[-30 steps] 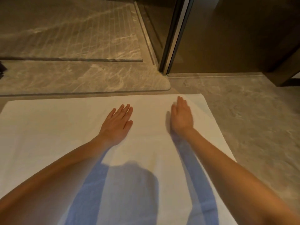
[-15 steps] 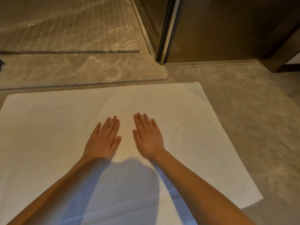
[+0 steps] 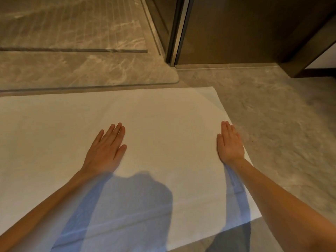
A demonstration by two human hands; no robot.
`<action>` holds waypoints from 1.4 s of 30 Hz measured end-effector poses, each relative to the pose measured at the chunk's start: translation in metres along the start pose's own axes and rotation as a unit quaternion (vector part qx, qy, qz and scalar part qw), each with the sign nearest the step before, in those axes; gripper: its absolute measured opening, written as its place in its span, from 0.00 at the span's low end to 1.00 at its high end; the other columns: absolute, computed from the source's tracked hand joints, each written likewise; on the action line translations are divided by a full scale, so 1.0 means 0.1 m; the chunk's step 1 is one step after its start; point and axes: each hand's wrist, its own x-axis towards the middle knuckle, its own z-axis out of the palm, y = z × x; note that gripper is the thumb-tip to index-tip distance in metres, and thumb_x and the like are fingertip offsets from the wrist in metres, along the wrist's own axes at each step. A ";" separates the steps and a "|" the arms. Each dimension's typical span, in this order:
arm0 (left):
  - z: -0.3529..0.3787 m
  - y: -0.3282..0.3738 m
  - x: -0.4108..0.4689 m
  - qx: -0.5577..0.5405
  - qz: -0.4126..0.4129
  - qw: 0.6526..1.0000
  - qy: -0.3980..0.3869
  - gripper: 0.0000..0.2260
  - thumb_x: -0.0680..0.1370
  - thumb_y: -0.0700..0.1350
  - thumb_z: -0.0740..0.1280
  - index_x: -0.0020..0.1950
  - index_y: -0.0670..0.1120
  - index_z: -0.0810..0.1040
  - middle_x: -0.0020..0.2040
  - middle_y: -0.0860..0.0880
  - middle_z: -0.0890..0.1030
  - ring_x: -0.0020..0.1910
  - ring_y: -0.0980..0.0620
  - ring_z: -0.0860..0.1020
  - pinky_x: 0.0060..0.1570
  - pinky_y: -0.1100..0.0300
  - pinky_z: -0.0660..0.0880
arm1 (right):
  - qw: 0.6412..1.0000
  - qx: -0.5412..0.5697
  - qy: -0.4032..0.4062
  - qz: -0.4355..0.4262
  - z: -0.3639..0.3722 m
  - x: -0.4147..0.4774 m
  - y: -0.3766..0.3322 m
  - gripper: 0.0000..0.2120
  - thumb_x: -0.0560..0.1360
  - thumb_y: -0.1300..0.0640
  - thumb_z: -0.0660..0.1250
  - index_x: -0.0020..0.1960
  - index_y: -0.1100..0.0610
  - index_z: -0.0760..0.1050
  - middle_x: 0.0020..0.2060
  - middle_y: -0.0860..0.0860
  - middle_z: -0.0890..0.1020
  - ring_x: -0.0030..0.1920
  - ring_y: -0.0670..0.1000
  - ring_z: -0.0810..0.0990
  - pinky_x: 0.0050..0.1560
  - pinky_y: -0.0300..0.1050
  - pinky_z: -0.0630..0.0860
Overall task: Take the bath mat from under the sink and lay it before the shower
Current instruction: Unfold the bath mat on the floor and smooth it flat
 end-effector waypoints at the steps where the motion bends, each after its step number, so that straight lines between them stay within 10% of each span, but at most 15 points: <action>1: -0.02 0.03 -0.01 -0.008 -0.006 1.000 -0.008 0.31 0.78 0.57 0.39 0.79 0.45 0.50 0.79 0.50 0.49 0.77 0.54 0.46 0.75 0.54 0.42 | 1.000 0.016 0.006 0.012 -0.03 -0.03 -0.10 0.25 0.84 0.55 0.47 0.79 0.60 0.49 0.79 0.56 0.53 0.78 0.55 0.49 0.77 0.51 0.45; 9: -0.01 0.58 -0.67 -0.044 0.102 0.994 0.007 0.25 0.82 0.50 0.49 0.78 0.43 0.58 0.78 0.46 0.56 0.78 0.49 0.54 0.75 0.49 0.51 | 0.974 0.127 -0.029 -0.183 0.40 -1.23 -1.72 0.26 0.83 0.53 0.48 0.79 0.57 0.51 0.78 0.52 0.54 0.78 0.51 0.48 0.77 0.47 0.42; 15: 0.06 0.54 -0.69 -0.010 0.119 0.993 0.006 0.25 0.83 0.50 0.49 0.78 0.40 0.57 0.79 0.44 0.56 0.78 0.47 0.53 0.74 0.46 0.54 | 0.968 0.067 -0.046 -0.236 0.56 -1.33 -1.59 0.26 0.83 0.50 0.49 0.79 0.54 0.53 0.78 0.50 0.56 0.78 0.51 0.49 0.77 0.50 0.46; 25: 0.07 0.55 -0.69 -0.010 0.114 0.993 0.006 0.26 0.82 0.50 0.48 0.78 0.41 0.55 0.79 0.45 0.55 0.78 0.48 0.53 0.74 0.46 0.54 | 0.999 -0.014 -0.009 -0.035 0.11 -1.01 0.23 0.28 0.82 0.47 0.41 0.80 0.54 0.48 0.79 0.50 0.53 0.78 0.48 0.48 0.77 0.50 0.46; 32: -0.05 0.65 -0.70 -0.028 0.094 0.995 -0.008 0.27 0.81 0.51 0.49 0.77 0.40 0.58 0.78 0.43 0.57 0.77 0.46 0.55 0.75 0.48 0.53 | 1.000 0.004 -0.008 0.020 -0.02 -1.05 0.17 0.26 0.83 0.52 0.43 0.79 0.59 0.47 0.79 0.54 0.51 0.78 0.53 0.47 0.78 0.53 0.45; 42: 0.09 0.98 -1.25 -0.024 0.143 0.989 -0.022 0.27 0.82 0.52 0.51 0.76 0.38 0.59 0.78 0.41 0.57 0.77 0.45 0.56 0.74 0.48 0.54 | 0.978 0.046 -0.071 -0.193 0.48 -1.90 -1.29 0.27 0.82 0.49 0.45 0.79 0.55 0.50 0.79 0.51 0.53 0.79 0.51 0.47 0.78 0.50 0.45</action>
